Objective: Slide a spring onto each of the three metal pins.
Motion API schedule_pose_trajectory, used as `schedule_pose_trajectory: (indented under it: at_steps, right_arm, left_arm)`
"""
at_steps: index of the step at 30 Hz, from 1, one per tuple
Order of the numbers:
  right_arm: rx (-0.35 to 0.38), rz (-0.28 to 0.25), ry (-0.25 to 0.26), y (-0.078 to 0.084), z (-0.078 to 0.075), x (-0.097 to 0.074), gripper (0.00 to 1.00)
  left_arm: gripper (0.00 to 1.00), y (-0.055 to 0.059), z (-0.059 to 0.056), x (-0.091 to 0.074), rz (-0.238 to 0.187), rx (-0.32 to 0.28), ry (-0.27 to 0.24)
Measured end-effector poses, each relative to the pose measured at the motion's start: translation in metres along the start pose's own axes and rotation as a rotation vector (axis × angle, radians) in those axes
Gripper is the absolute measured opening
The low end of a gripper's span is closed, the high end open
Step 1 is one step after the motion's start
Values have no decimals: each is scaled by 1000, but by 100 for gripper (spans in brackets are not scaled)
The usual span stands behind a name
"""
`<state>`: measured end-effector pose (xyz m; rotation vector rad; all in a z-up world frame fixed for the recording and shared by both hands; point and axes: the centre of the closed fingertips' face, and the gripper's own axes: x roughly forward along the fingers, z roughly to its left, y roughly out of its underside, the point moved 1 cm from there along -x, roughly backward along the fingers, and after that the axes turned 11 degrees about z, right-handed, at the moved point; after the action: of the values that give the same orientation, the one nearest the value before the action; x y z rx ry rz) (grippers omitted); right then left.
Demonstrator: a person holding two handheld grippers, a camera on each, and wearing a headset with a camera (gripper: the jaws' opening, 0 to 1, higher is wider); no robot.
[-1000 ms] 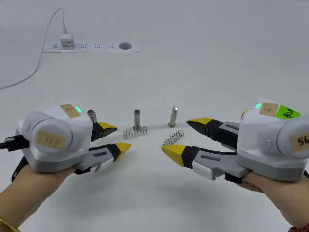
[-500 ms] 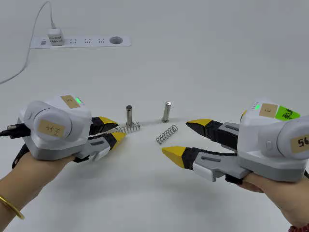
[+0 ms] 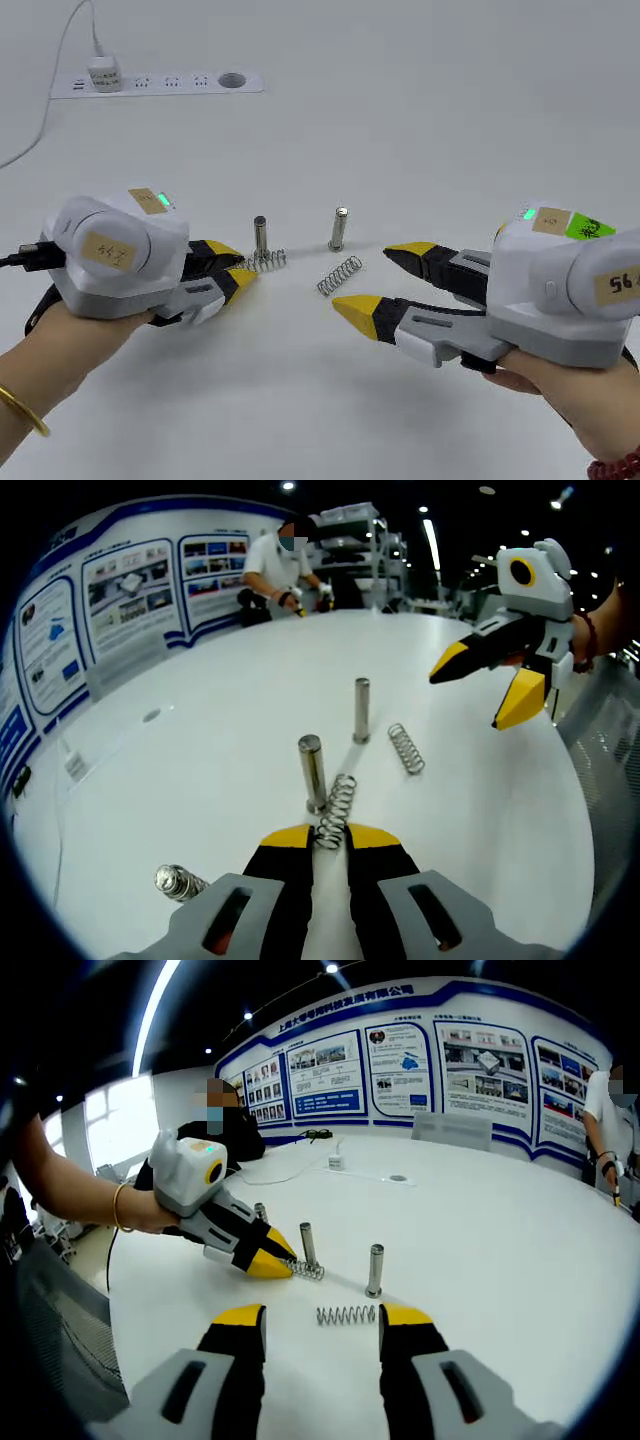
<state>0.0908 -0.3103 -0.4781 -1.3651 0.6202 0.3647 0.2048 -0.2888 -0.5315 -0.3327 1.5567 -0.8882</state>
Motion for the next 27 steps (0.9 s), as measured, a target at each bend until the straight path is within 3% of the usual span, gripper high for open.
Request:
schedule_pose_trajectory:
  at_steps: [6,14,22,27]
  right_arm:
    - [9,-7,-4,-1,2,1,46]
    - [16,-19,-7,-7,4,2,46]
    - [60,-53,-23,-19,2,-1,46]
    - [93,-81,-51,-31,5,-1,46]
  left_arm:
    - [10,2,-4,-3,8,19,6]
    - [9,6,-7,-8,15,-1,13]
    - [9,1,-13,-22,-22,-14,13]
    - [9,-7,-18,-36,-75,-39,11]
